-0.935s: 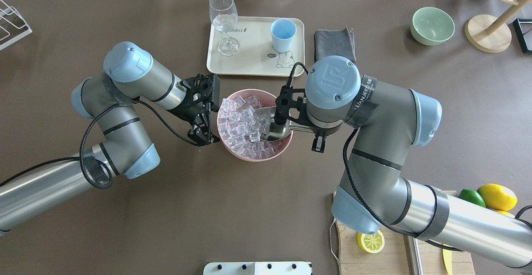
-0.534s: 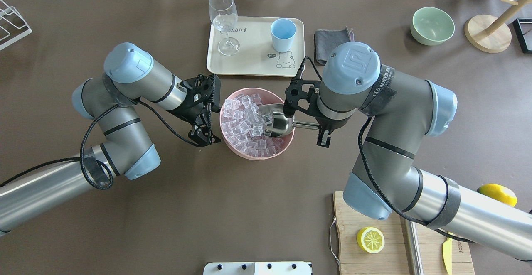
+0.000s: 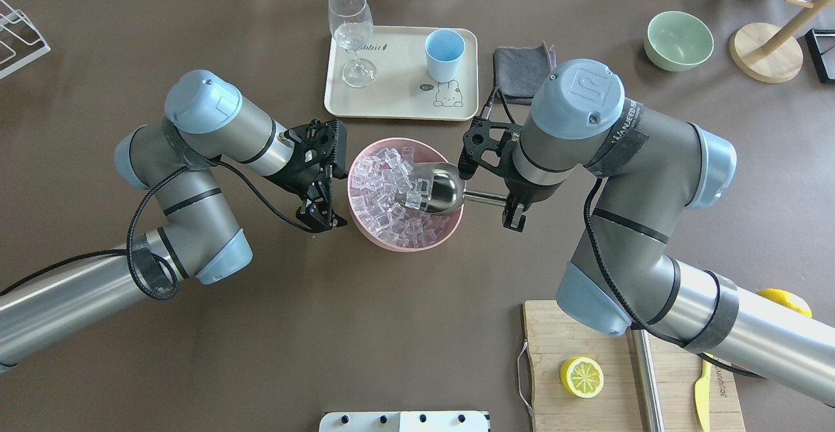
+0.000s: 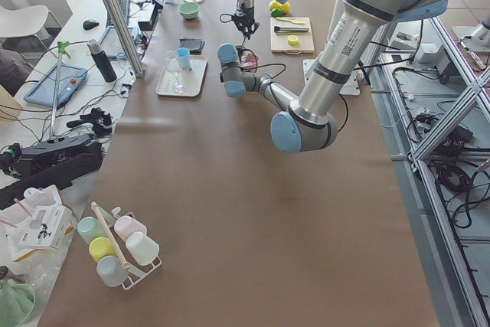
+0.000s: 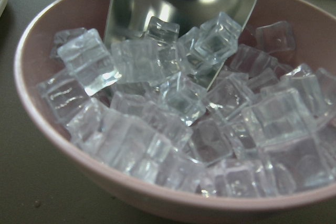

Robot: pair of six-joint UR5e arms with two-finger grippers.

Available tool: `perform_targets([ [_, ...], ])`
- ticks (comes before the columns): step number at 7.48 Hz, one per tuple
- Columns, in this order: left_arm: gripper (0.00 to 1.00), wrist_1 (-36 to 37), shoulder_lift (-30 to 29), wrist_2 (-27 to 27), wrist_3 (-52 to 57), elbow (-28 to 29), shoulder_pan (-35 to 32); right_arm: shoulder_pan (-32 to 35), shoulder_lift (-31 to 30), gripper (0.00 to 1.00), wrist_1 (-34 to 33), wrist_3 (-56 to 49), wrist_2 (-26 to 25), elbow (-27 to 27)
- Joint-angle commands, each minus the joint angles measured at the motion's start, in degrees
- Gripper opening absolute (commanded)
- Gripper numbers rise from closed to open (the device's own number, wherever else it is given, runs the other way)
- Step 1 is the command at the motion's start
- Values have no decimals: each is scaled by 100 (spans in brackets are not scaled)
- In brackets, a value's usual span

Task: Put ice in cup with scoop
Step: 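Push the scoop through the ice cubes with the right gripper, then lift the ice-filled scoop out of the bowl with the right gripper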

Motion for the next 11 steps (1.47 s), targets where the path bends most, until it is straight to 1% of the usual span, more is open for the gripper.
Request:
perform_targets([
  [1,99,0,1,5,0,0,3,56,-157,0,331,200,437,29],
  [3,99,0,-8,5,0,0,3,232,-166,0,332,201,684,47],
  [4,99,-9,-17,5,-9,0,3,267,-192,0,532,261,720,47],
  [6,99,-9,-34,-4,-18,0,-6,276,-403,0,1181,613,720,38],
  [8,99,-9,-8,-13,-9,-9,-6,285,-482,0,1315,805,720,99],
  [9,99,-17,18,-22,0,0,-15,276,-631,0,1751,964,720,91],
  [10,99,-18,79,-30,9,-9,-23,276,-693,0,1903,1070,729,91],
  [11,99,-105,175,-30,9,-9,-23,276,-676,0,1922,1088,912,117],
])
